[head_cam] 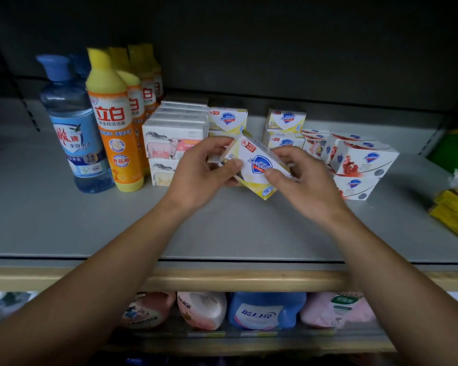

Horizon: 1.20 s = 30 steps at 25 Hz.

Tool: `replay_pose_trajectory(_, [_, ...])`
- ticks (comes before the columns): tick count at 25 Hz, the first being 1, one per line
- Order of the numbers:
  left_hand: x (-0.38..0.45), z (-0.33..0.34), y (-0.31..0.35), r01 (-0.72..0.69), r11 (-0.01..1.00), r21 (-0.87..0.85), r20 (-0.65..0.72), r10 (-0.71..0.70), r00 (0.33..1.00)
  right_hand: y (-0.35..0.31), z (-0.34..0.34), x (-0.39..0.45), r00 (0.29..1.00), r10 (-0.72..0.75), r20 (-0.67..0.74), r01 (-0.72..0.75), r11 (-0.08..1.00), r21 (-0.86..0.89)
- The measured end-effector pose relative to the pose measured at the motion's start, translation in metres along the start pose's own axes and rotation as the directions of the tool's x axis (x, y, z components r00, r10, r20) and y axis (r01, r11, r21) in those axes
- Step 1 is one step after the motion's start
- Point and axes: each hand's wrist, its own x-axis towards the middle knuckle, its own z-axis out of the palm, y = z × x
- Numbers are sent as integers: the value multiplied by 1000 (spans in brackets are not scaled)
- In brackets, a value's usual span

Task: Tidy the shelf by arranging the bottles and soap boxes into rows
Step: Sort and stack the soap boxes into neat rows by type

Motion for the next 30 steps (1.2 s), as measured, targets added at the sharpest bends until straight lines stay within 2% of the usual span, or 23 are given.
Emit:
replay_pose_trajectory(2, [13, -11, 13, -97, 955, 281, -35, 111, 993, -2, -3, 18, 999, -24, -46, 23, 1000, -8])
replay_pose_trajectory(5, [42, -36, 22, -230, 695, 681, -60, 365, 929, -2, -1, 50, 983, -100, -152, 70, 979, -192])
replay_pose_trajectory(6, [53, -45, 21, -213, 601, 770, -33, 371, 928, -2, 0, 62, 976, -137, -172, 89, 960, -264])
replay_pose_trajectory(7, [64, -53, 18, -167, 505, 847, 0, 314, 949, -1, 3, 74, 971, -162, -177, 99, 943, -319])
replay_pose_trajectory(9, [76, -62, 5, -67, 309, 949, 29, 128, 991, 4, 10, 96, 973, -168, -160, 92, 913, -398])
replay_pose_trajectory(11, [79, -65, -12, -24, 217, 976, 6, 87, 996, 12, 22, 118, 979, -158, -128, 88, 897, -434])
replay_pose_trajectory(15, [80, -63, -28, -4, 221, 975, -48, 232, 971, 24, 52, 159, 977, -195, -80, 137, 877, -460])
replay_pose_trajectory(18, [81, -61, -30, 15, 235, 972, -74, 245, 967, 35, 72, 181, 978, -207, -18, 163, 818, -551])
replay_pose_trajectory(24, [84, -61, -33, 22, 250, 968, -89, 259, 962, 50, 83, 183, 954, -296, -40, 212, 767, -605])
replay_pose_trajectory(28, [84, -62, -32, 18, 243, 970, -80, 249, 965, 35, 72, 182, 983, -177, 57, 170, 730, -662])
replay_pose_trajectory(30, [83, -62, -28, 15, 222, 975, -65, 221, 973, 26, 61, 166, 989, -134, 63, 145, 786, -600])
